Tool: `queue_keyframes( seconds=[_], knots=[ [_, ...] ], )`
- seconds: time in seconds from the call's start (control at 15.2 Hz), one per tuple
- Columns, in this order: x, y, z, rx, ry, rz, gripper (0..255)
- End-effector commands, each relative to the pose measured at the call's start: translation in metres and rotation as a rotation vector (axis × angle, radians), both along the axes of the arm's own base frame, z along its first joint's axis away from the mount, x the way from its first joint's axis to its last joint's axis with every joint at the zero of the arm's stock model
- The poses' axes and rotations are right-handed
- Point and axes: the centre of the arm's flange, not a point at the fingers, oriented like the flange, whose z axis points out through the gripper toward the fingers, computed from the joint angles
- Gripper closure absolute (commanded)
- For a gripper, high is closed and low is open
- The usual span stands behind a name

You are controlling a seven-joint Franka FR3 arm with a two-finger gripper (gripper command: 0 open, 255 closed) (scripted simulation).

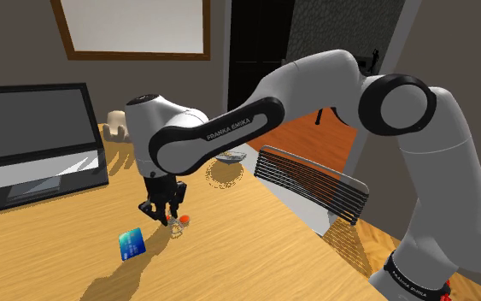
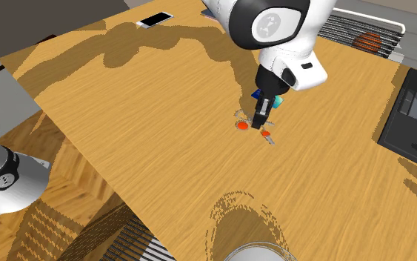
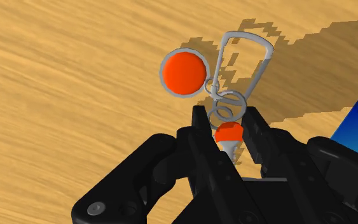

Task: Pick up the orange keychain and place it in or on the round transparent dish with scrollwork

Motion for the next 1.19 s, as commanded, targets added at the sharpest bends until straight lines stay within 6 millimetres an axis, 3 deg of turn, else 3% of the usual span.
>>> queue_keyframes(
  seconds=[0.0,1.12],
  knots=[
    [0.001,-0.002,0.004,-0.004,0.003,-0.002,255],
    [0.001,-0.002,0.094,-0.004,0.003,-0.002,255]
  ],
)
